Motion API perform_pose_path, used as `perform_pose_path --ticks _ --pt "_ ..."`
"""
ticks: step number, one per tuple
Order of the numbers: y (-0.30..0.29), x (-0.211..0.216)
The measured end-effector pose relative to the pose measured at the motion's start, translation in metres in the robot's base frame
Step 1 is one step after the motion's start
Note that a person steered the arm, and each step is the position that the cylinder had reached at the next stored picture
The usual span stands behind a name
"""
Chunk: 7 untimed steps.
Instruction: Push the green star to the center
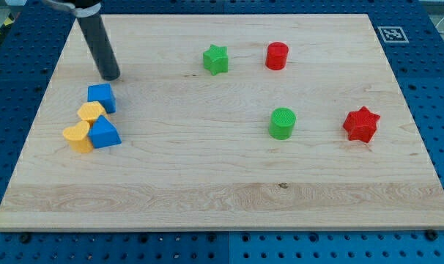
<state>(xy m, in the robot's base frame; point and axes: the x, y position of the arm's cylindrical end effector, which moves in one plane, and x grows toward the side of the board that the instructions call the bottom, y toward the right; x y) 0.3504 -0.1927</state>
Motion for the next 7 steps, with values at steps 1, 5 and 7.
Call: perform_pose_path --ticks 1,5,7 --pt "0.012 -0.027" --pt "0.062 -0.103" --pt "0.1 -0.129"
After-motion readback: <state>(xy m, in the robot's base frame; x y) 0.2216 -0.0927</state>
